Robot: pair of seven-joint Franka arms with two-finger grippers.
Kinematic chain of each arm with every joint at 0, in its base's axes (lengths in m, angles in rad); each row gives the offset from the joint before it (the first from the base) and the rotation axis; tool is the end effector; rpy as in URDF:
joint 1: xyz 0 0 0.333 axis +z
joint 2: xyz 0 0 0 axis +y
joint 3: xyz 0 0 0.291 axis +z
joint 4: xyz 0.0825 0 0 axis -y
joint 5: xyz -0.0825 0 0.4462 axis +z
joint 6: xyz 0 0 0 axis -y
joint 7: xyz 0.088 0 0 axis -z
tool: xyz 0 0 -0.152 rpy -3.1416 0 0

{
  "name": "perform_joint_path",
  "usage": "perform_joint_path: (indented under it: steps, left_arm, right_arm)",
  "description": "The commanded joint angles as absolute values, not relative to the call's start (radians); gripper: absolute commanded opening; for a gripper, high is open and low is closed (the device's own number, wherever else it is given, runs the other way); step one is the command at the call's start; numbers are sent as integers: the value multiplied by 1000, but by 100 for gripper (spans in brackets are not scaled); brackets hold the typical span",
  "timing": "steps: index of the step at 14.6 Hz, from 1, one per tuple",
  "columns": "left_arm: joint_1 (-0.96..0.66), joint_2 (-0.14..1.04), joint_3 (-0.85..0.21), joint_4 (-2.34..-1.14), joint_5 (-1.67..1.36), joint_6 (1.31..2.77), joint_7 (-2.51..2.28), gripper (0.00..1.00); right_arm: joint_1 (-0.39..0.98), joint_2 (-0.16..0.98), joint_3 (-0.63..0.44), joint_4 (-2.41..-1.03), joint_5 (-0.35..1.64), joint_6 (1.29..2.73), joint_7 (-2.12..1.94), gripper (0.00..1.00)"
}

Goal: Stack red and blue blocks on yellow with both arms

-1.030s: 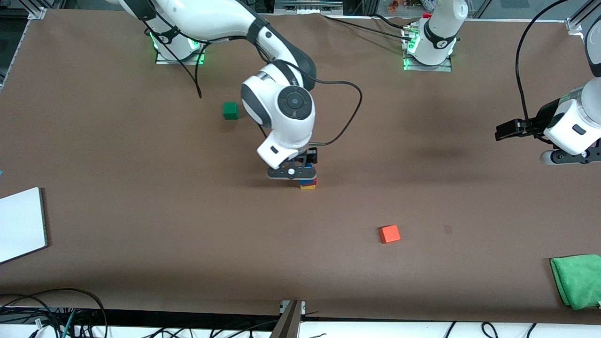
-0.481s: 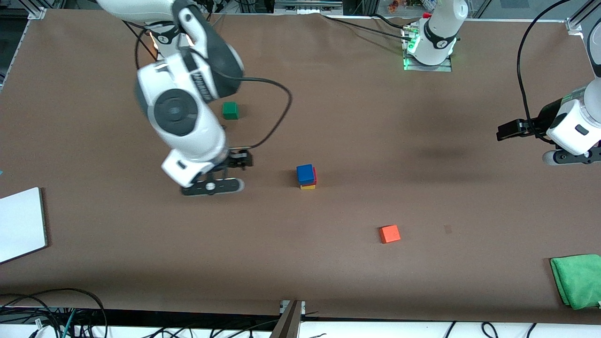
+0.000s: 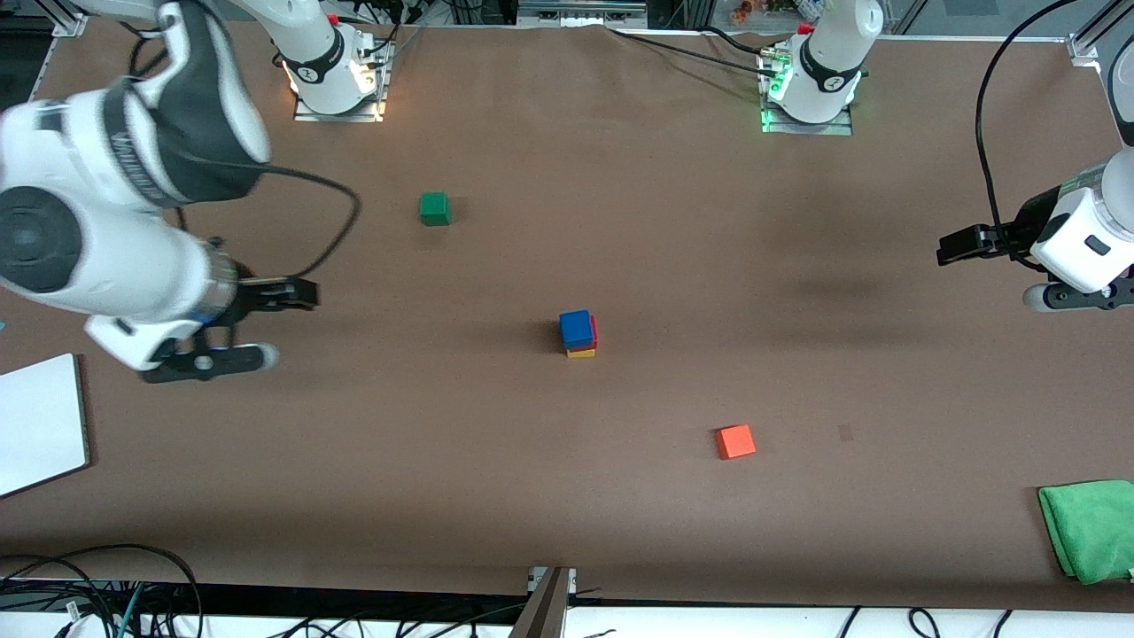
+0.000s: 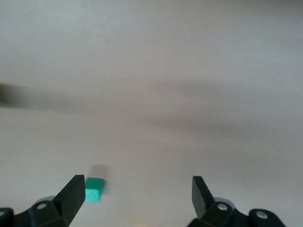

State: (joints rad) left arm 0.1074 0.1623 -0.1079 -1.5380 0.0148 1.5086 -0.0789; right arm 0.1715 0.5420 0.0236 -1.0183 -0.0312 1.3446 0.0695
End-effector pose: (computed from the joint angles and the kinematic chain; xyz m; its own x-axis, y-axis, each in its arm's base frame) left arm 0.6389 0.0052 0.4656 0.9789 0.0773 -0.1892 0.0764 -0.9970 -0.0122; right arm 0.7076 0.1304 0.4597 0.9707 0.1132 -0.2120 0.1231 -0.9918 0.0338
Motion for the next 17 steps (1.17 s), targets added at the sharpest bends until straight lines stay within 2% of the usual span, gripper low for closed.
perform_joint_path:
  steps: [1,3,6,10,13,17]
  left_arm:
    - [121,175,-115,-1512,9,1488,-6,100]
    - [132,176,-114,-1517,12,1491,-6,100]
    - [147,181,-115,-1519,12,1496,-6,100]
    - [149,183,-114,-1519,12,1499,-15,100]
    - [149,181,-117,-1519,14,1497,-17,100]
    - [149,181,-118,-1520,14,1494,-17,100]
  right_arm:
    - [95,473,32,-1067,-15,1316,51,100]
    - [58,379,32,-1211,-20,1331,43,100]
    - [48,342,31,-1271,-25,1420,48,100]
    - [15,197,26,-1388,-21,1492,51,100]
    - [14,124,-8,-1474,-20,1489,40,100]
    - [15,146,-46,-1491,-14,1485,35,100]
